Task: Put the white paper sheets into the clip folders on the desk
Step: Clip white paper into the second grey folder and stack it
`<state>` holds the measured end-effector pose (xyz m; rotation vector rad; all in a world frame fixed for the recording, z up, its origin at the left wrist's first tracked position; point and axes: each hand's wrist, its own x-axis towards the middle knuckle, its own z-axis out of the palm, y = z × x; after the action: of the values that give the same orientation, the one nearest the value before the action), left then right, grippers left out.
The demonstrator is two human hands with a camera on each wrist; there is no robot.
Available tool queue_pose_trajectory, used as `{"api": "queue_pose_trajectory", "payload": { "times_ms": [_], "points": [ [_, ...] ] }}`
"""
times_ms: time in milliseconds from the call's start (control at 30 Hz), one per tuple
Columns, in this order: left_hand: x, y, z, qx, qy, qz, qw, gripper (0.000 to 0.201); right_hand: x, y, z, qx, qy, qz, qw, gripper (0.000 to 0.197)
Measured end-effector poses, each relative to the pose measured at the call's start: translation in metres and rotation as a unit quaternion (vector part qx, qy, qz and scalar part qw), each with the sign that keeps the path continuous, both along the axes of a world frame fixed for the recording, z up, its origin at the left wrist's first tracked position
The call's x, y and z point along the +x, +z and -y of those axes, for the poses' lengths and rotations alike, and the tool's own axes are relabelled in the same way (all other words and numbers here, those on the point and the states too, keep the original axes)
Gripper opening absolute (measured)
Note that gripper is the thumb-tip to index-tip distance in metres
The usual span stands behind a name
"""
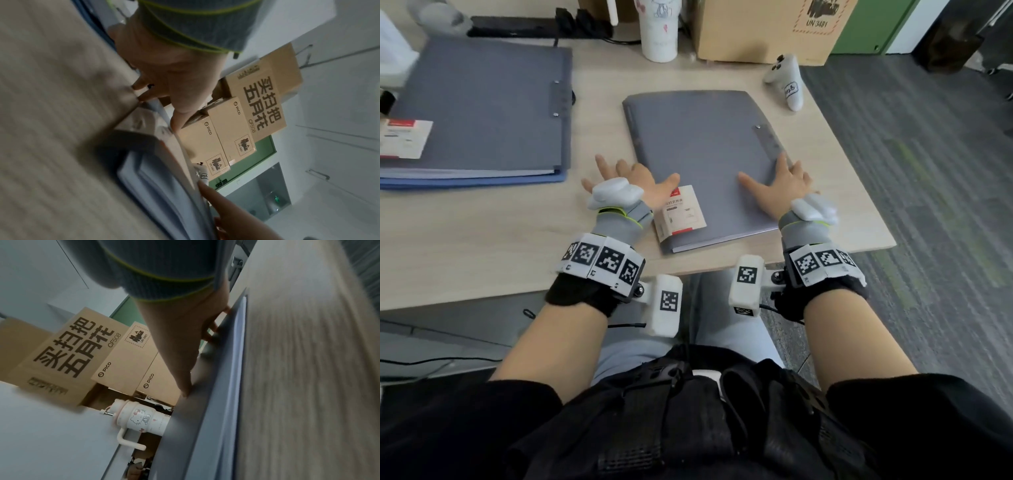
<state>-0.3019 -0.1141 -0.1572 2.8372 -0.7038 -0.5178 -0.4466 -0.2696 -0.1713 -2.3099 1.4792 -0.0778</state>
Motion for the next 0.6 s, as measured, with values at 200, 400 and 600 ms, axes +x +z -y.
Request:
{"api": "queue_pose_trajectory", "payload": {
  "times_ms": [200, 400, 600],
  "points": [
    [0.009, -0.008, 0.001, -0.228, 0.126, -0.107, 0.959, 0.082, 0.003, 0.003, -0.006, -0.018, -0.024, 0.014, 0.999, 0.1],
    [0.012, 0.008, -0.011, -0.459, 0.175, -0.291, 0.821, 0.068, 0.013, 0.009, -0.013, 0.014, -0.081, 0.1, 0.992, 0.106],
    [0.037, 0.018, -0.036, -0.554, 0.133, -0.251, 0.783, 0.04, 0.033, 0.014, -0.023, 0.069, -0.077, 0.182, 0.978, 0.089]
  ]
}}
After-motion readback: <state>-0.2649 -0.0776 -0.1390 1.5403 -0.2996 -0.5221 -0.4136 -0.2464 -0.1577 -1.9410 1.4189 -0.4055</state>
